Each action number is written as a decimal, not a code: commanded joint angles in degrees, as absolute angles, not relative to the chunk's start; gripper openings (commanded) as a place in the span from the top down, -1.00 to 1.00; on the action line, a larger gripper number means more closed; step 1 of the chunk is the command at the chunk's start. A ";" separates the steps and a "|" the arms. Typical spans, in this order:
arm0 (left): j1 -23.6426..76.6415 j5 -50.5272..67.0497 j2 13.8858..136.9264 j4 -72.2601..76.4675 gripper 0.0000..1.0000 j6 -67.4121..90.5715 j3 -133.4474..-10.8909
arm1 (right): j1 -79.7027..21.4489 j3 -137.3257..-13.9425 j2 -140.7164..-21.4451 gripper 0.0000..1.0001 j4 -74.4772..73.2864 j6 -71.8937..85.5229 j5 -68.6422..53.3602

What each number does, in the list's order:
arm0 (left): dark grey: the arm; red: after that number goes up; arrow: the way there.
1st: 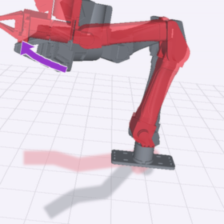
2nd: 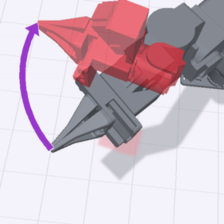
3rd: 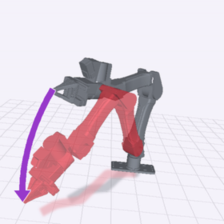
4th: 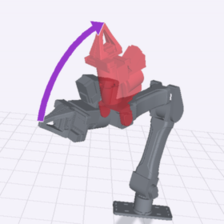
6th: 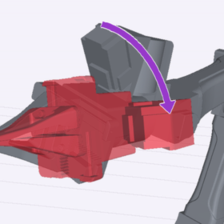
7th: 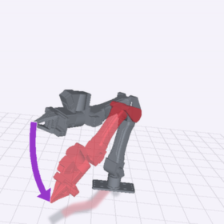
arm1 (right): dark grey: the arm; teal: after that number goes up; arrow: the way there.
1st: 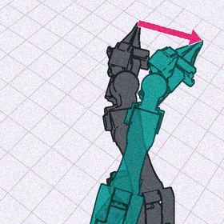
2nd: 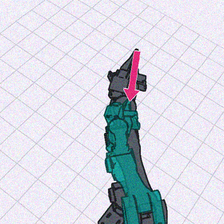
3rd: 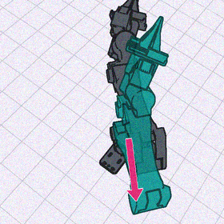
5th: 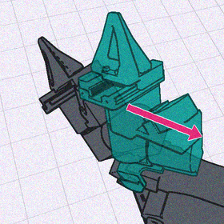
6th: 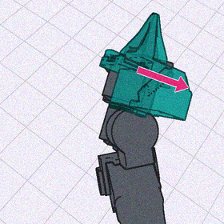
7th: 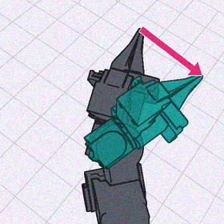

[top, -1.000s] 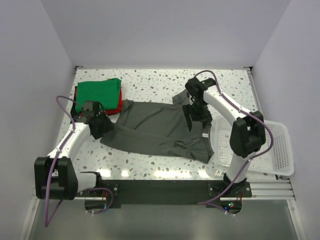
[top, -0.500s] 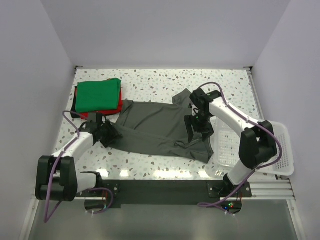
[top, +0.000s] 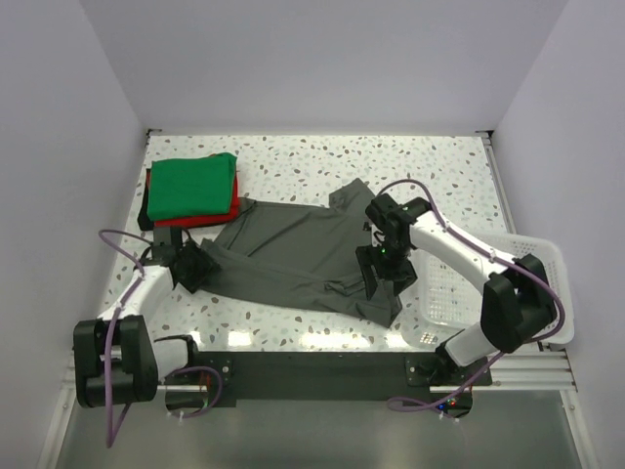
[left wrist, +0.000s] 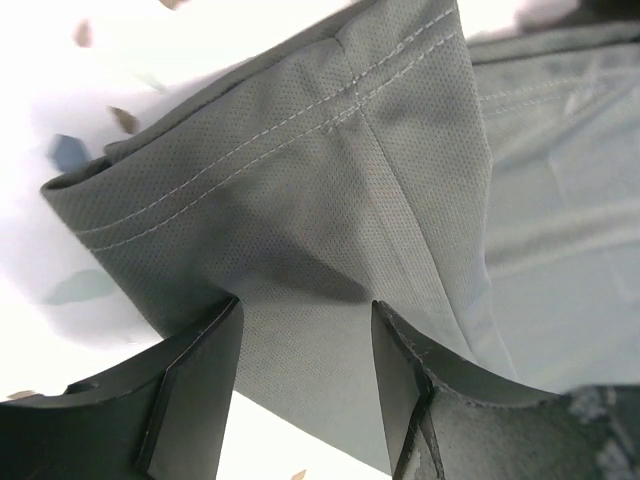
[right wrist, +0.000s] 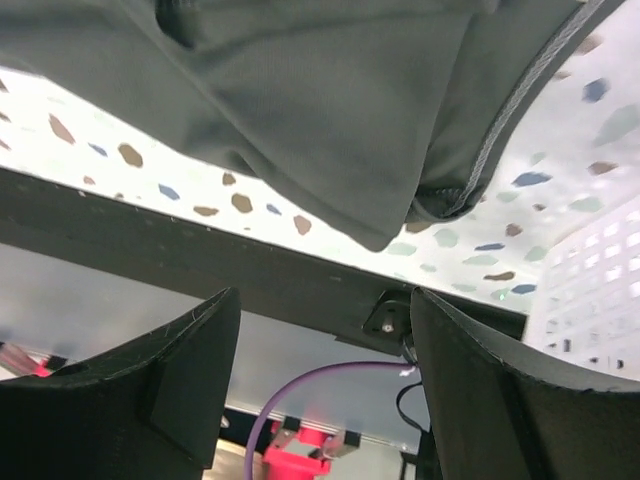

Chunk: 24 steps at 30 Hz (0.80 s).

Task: Fold and stack the t-shirts
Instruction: Fold the tshirt

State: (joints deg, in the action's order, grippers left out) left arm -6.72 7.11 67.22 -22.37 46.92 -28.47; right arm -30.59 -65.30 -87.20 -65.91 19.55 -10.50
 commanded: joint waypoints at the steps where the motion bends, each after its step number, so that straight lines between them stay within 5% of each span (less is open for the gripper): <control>1: -7.47 0.36 67.15 -26.89 -0.18 43.16 -29.70 | -35.14 -62.42 -84.55 -0.44 -64.69 22.40 -11.51; 24: -7.47 -0.97 66.62 -27.86 -0.20 39.73 -34.37 | -38.50 -45.79 -86.39 0.08 -48.52 26.02 -9.67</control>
